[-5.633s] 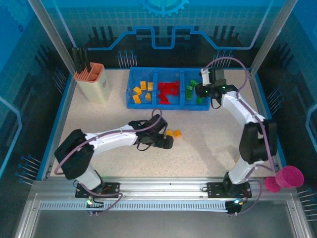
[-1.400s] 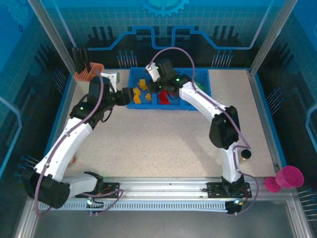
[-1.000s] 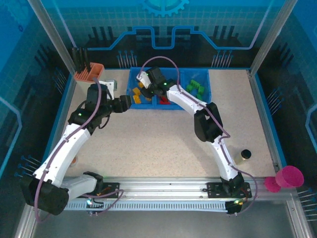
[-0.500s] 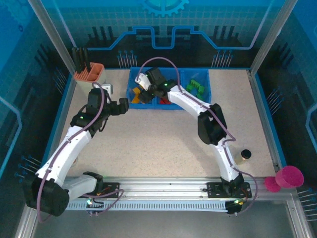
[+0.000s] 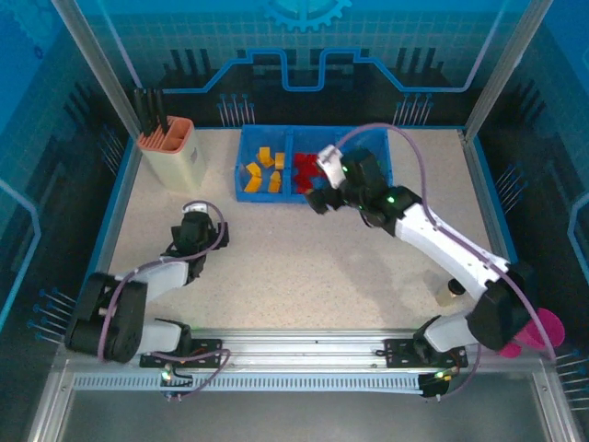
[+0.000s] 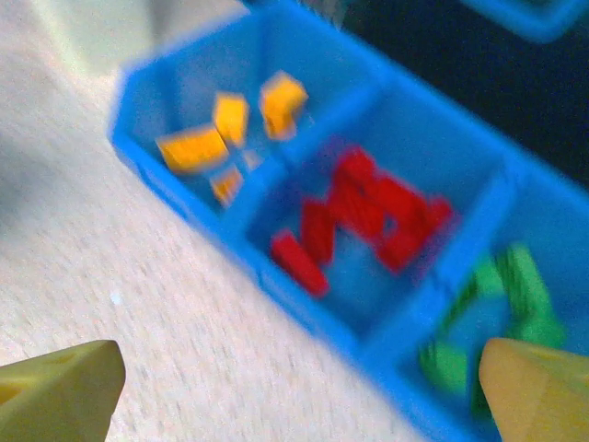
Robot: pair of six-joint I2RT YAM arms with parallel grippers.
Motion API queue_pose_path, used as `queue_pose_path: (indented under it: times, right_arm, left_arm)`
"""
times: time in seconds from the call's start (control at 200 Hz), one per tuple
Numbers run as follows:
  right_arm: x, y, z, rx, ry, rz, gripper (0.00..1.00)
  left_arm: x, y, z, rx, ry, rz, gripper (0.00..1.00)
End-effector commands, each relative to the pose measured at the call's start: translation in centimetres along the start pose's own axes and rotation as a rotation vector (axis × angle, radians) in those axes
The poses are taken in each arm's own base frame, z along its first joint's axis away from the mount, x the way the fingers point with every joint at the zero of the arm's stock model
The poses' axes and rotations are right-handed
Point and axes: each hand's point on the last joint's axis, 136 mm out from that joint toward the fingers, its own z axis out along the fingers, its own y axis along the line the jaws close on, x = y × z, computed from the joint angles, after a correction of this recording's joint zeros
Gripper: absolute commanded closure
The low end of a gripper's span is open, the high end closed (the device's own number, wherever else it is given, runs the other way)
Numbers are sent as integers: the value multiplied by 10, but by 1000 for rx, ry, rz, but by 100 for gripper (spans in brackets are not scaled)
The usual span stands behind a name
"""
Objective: Sort the legos into containers by color
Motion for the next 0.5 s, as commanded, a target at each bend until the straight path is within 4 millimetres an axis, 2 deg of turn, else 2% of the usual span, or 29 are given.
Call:
queue_pose_path:
  times: [0.0,0.02,0.045,0.08,0.1,0.165,0.195,0.22,0.295,0.43,0.495]
  right_arm:
    - [49,-42,-15,148,11,183,0]
    - [53,-46,-19,137,-15,206,0]
    - [66,-48,-20,122,-37,233,0]
    - [74,-56,-25,123,-103,283,0]
    - [78,-62,-28,137,-144,315,0]
    - [87,-77,-37,181,-286,361,0]
    - [88,-80,-42,198,-356,340,0]
    - [89,-85,-46,232,-402,318,0]
    - [108,-109,-51,399,-432,313,0]
    - [144,-129,-35,506,-377,250,0]
    - [150,-136,-27,524,-398,240,0]
  left_arm:
    - [-78,-9,0,52,-329,-5,1]
    - [-79,-7,5,55,-318,-23,1]
    - [-72,-7,12,84,-272,-34,1]
    - [-66,-8,20,120,-261,-46,1]
    - [-70,-7,20,130,-290,-50,1]
    - [-55,-8,20,163,-276,-63,1]
    - [-62,-9,18,168,-335,-53,1]
    - [-61,-12,16,191,-320,-51,1]
    - [-60,-18,19,218,-298,-30,1]
    - [-59,-16,19,209,-291,-36,1]
    - [-59,-18,19,213,-292,-34,0]
